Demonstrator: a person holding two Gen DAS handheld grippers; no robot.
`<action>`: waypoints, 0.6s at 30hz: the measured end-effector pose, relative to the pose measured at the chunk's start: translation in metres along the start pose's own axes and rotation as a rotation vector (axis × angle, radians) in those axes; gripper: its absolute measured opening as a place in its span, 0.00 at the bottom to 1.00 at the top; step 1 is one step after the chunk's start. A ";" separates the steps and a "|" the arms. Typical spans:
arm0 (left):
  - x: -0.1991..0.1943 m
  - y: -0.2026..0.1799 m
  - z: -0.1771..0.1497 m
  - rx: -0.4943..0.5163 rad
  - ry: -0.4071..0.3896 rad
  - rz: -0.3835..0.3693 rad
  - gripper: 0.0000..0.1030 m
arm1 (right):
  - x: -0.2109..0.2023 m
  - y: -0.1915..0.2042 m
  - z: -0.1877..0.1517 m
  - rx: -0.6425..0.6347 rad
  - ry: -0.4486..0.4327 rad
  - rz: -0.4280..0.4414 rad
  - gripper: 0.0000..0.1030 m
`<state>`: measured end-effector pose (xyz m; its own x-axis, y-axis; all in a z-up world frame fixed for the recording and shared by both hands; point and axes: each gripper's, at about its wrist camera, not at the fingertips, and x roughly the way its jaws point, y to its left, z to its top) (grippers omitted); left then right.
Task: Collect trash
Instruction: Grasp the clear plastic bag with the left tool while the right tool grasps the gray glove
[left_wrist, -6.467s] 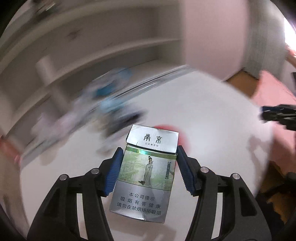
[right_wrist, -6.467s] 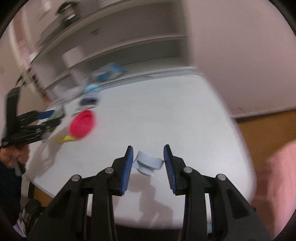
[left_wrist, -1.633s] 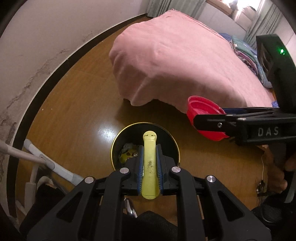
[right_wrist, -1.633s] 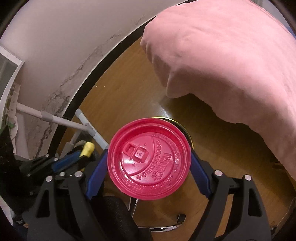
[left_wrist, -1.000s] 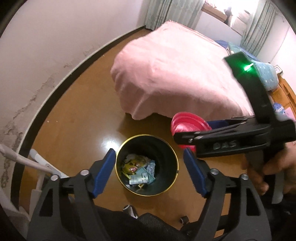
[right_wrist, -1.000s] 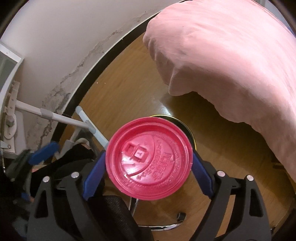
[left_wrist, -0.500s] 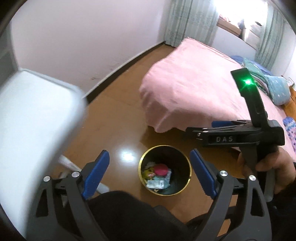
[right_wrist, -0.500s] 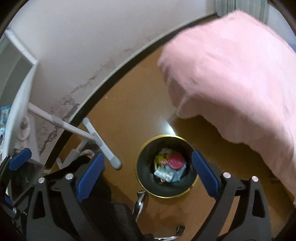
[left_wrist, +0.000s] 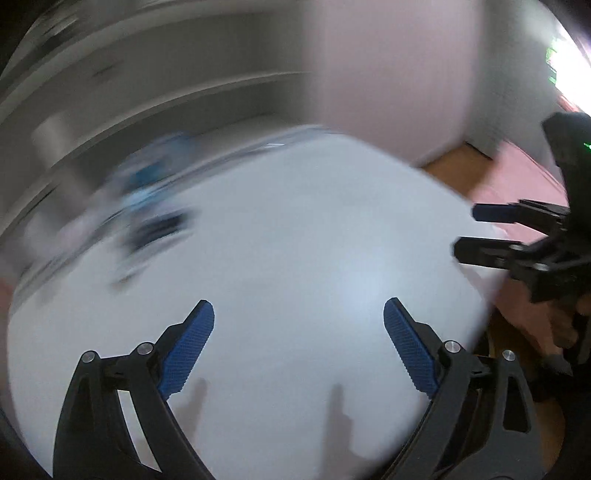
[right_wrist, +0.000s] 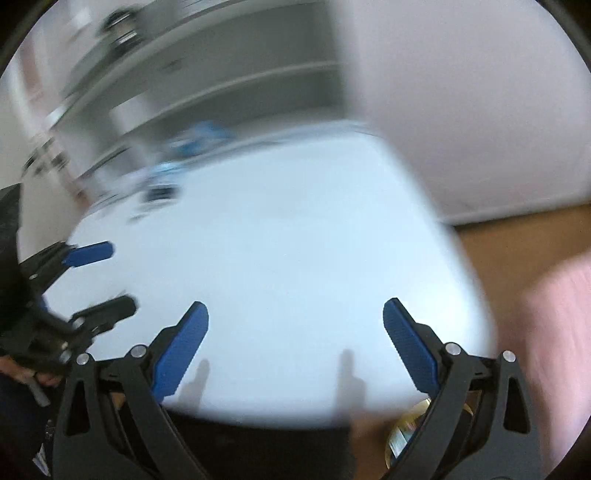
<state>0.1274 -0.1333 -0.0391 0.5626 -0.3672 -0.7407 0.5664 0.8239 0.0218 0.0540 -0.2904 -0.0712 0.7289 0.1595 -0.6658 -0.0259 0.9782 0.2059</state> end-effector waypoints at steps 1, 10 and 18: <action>-0.004 0.029 -0.005 -0.056 0.001 0.042 0.88 | 0.015 0.019 0.015 -0.037 0.010 0.030 0.89; -0.018 0.177 -0.037 -0.321 0.005 0.221 0.88 | 0.141 0.125 0.120 -0.175 0.081 0.147 0.89; 0.016 0.225 0.000 -0.343 -0.022 0.244 0.88 | 0.205 0.122 0.147 -0.080 0.196 0.209 0.74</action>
<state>0.2643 0.0463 -0.0457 0.6700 -0.1497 -0.7271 0.1839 0.9824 -0.0328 0.3006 -0.1580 -0.0775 0.5565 0.3738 -0.7420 -0.2212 0.9275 0.3014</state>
